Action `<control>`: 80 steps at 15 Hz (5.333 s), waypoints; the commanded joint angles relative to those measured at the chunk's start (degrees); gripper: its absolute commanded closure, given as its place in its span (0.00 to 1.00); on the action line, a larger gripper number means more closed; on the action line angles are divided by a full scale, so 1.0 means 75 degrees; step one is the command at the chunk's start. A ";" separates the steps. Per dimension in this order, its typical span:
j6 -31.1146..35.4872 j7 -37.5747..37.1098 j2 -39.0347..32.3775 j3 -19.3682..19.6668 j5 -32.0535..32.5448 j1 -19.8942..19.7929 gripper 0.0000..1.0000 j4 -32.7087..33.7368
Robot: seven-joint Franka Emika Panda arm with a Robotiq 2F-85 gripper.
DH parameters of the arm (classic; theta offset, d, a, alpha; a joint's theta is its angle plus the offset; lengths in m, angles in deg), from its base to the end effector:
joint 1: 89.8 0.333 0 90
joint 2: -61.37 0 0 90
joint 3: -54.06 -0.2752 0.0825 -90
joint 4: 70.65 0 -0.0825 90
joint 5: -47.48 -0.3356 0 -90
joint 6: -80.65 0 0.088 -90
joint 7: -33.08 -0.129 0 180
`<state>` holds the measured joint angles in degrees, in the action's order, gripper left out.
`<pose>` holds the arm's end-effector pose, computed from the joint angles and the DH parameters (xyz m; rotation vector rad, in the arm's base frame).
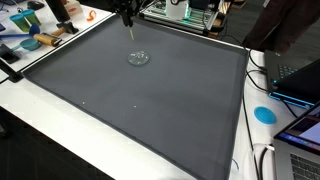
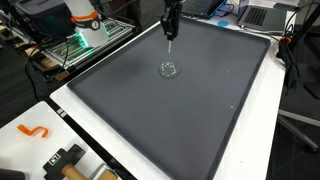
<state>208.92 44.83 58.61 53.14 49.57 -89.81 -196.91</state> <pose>0.4946 0.0061 0.3266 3.0920 0.3787 -0.0244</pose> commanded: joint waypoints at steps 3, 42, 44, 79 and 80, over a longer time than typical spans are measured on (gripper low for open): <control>-0.0172 -0.0298 0.0370 -0.0002 0.0216 0.0059 0.97 -0.0136; -0.0823 -0.2137 -0.2404 -0.0217 0.2678 0.1232 0.97 0.2100; -0.0835 -0.2378 -0.2451 -0.0182 0.2924 0.1332 0.97 0.2136; -0.0652 -0.3735 -0.2838 -0.0037 0.3641 0.1676 0.97 0.2246; -0.0680 -0.3694 -0.2848 -0.0042 0.3630 0.1674 0.97 0.2255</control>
<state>204.75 16.08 37.63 52.56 77.23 -77.64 -180.20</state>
